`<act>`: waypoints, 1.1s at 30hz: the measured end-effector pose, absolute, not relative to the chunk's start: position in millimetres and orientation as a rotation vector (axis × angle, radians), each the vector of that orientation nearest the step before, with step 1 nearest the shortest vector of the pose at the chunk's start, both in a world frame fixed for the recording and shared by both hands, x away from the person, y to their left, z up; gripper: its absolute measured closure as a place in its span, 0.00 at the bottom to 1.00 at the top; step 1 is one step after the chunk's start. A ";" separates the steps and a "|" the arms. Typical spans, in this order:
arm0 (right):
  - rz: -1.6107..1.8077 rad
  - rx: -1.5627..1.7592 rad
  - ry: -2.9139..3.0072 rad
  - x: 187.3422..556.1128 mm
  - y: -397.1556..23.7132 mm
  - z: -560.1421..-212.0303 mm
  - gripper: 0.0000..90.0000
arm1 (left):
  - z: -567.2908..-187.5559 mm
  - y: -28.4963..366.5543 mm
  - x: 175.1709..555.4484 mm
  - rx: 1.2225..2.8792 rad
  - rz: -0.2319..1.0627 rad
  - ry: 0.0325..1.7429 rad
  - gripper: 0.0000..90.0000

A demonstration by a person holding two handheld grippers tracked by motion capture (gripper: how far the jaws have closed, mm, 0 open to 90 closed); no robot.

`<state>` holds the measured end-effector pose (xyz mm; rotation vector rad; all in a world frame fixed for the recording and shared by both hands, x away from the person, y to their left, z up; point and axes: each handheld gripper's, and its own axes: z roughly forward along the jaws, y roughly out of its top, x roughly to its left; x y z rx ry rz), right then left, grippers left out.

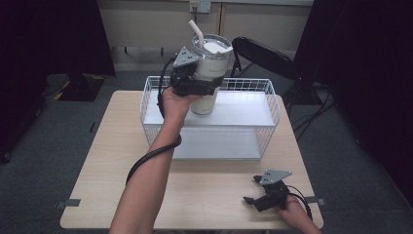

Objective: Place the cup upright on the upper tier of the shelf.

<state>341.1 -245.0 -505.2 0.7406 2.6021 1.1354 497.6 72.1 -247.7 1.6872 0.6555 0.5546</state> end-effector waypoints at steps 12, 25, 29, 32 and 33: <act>1.135 0.742 2.603 341.0 -245.0 -505.2 0.12 | -254.6 71.6 499.9 1.677 0.556 0.668 0.09; 1.136 0.742 2.603 341.1 -245.1 -505.2 0.12 | -263.0 86.0 495.1 1.626 0.538 0.662 0.09; 1.140 0.742 2.601 341.2 -245.1 -505.4 0.12 | -263.2 85.5 492.9 1.631 0.550 0.660 0.10; 1.136 0.742 2.603 341.1 -245.1 -505.2 0.12 | -264.9 85.9 492.9 1.625 0.549 0.655 0.10; 1.136 0.742 2.603 341.0 -245.1 -505.2 0.12 | -265.6 86.2 492.6 1.621 0.552 0.656 0.10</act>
